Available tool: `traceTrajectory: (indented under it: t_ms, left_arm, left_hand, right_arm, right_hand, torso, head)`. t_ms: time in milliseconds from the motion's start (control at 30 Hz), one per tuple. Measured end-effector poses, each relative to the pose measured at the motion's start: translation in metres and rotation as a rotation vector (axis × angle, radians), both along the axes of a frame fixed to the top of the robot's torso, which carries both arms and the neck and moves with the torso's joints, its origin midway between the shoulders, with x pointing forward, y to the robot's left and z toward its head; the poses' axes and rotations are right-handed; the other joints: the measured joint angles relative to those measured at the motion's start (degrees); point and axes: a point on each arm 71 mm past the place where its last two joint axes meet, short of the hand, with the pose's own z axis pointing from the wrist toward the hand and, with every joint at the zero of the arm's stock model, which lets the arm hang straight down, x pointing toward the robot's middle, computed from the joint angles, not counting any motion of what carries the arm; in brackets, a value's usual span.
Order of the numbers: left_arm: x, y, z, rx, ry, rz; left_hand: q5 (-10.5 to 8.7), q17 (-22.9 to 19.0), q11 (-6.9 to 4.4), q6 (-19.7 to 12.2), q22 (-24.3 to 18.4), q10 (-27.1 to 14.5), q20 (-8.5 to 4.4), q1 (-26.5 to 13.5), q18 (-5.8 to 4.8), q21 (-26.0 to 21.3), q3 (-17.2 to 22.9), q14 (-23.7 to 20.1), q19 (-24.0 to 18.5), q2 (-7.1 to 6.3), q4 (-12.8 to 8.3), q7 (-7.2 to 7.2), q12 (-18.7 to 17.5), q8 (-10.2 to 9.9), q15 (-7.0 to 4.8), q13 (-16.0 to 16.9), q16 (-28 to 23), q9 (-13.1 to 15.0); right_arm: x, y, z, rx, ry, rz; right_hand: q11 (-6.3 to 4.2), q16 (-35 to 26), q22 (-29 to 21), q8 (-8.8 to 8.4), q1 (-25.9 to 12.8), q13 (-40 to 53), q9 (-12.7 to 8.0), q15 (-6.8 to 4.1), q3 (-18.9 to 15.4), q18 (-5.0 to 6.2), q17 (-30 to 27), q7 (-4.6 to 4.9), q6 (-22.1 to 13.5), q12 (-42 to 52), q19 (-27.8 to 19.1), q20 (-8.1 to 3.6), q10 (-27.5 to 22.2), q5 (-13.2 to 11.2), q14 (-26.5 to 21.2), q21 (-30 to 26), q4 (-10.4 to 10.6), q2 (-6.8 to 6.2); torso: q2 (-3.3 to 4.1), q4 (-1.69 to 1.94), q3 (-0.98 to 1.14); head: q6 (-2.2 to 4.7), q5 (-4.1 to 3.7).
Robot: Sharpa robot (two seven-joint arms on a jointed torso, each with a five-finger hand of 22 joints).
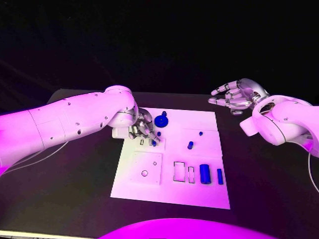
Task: Assemble the parts on the task board
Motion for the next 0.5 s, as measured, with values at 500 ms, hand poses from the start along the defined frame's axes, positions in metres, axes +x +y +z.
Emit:
traceTrajectory:
  t_ms: [500]
  left_arm:
    - [0.0005,0.0000,0.0018,-0.010,0.002,0.002]
  left_hand:
    - [0.30,0.00,-0.41,-0.02,0.49,-0.05,-0.20,8.78,0.00,0.34,9.57,0.00,0.20,-1.78,2.51,0.03,-1.92,-1.49,-0.42,-0.73,0.00,0.44]
  right_arm:
    - [0.0003,0.0000,-0.0008,-0.003,0.009,0.004]
  right_hand:
    - [-0.17,0.00,-0.01,0.06,0.00,0.00,0.00,0.00,0.00,0.00,-0.01,0.00,0.00,0.00,-0.21,-0.21,-0.17,0.00,0.00,-0.40,0.00,0.00]
  torso:
    - [-0.05,0.03,-0.03]
  head:
    - [-0.04,0.02]
